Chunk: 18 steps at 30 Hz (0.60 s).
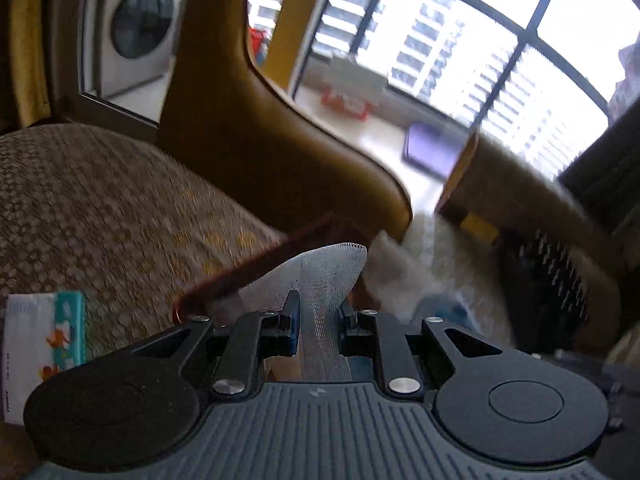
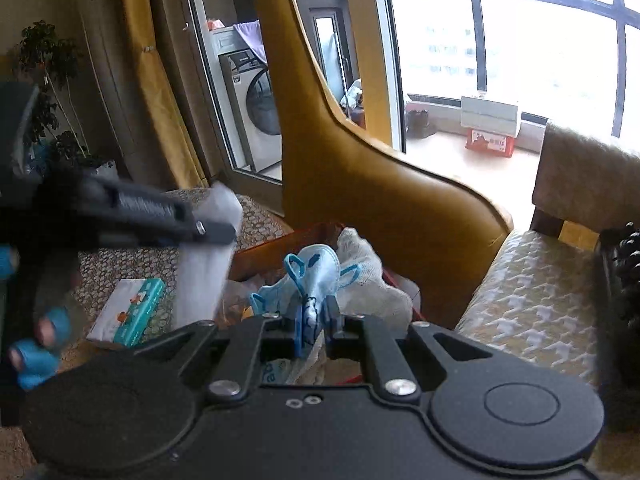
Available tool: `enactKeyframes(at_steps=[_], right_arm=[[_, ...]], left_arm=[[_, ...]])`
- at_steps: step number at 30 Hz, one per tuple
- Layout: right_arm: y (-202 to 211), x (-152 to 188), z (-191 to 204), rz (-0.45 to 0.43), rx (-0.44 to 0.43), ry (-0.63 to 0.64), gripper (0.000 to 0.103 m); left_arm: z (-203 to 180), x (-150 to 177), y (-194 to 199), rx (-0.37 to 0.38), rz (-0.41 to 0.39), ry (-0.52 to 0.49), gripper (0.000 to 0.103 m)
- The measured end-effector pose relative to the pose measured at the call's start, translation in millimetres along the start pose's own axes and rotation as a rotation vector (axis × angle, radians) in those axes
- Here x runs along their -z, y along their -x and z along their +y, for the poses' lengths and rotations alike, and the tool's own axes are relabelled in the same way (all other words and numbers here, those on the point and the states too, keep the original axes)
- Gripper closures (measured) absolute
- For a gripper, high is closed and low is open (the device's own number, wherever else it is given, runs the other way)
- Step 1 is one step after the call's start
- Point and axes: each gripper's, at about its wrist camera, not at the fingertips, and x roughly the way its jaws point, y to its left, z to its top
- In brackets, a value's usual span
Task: Organize soft objects
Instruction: 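Carry the mesh bag with the left tool while the right tool carries the mask to the red box, then open the left tool releasing the mesh bag while the right tool releases the mask into the box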
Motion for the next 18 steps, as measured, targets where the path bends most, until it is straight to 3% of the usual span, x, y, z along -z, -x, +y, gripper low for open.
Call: enactKeyframes(at_steps=[8, 15, 18], right_arm=[[-11.2, 9.3, 3.9, 0.027, -0.004, -0.008, 0.09], [-14.5, 14.6, 2.7, 0.036, 0.019, -0.002, 0.071], [-11.4, 14.9, 3.0, 0.031, 0.029, 0.01, 0.065]], left_arm=[[-2.0, 10.2, -17.4, -0.056, 0.109, -0.096, 0.086], [2.8, 9.0, -21.2, -0.072, 0.143, -0.065, 0.085], [2.9, 8.9, -18.3, -0.059, 0.138, -0.061, 0.078]])
